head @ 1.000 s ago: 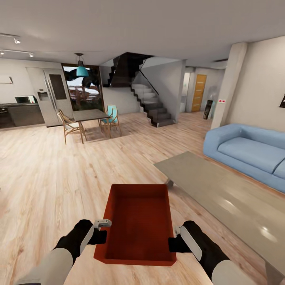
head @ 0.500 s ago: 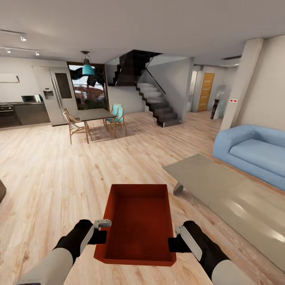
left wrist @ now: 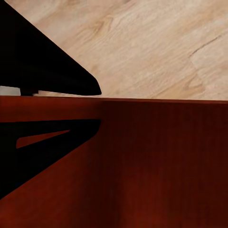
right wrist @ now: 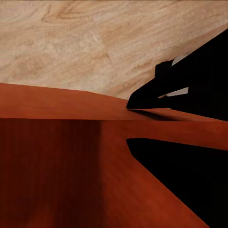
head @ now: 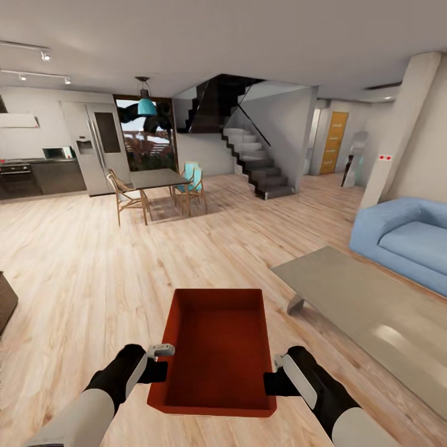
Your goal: Move the two storage containers from the living room to the garage. In the garage, place one container on the floor and stack the other container on top of it (either order is fine).
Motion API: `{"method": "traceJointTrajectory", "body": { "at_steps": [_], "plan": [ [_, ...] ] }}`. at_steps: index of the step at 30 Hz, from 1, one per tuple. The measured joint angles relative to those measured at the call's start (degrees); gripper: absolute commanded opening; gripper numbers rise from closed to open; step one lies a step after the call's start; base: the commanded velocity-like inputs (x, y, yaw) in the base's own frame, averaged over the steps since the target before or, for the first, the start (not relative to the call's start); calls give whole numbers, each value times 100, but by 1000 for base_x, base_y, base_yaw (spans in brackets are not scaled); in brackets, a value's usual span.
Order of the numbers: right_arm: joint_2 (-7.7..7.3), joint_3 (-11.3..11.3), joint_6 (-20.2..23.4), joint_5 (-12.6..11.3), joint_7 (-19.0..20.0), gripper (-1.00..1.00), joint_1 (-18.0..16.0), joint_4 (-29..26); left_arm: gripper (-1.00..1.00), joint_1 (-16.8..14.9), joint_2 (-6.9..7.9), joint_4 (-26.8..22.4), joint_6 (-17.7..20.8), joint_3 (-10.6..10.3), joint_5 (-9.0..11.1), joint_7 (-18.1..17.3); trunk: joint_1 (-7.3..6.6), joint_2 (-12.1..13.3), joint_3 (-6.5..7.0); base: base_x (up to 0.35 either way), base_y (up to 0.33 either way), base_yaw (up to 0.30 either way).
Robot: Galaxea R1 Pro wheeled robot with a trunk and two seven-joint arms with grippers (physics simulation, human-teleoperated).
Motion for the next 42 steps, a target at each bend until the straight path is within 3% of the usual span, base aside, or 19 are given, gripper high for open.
{"method": "traceJointTrajectory", "body": {
  "at_steps": [17, 42],
  "plan": [
    [0, 0, 0, 2, -1, -100, 0, -1, -100, 4, 0, -4, -4, 2, 0, -1, 0, 0, -50, 274, 196, 31],
    [0, -1, 2, 4, -1, -100, 0, -4, -100, 4, 0, -5, -5, 2, 1, -2, -1, 0, -69, 319, 95, 0]
  ]
}}
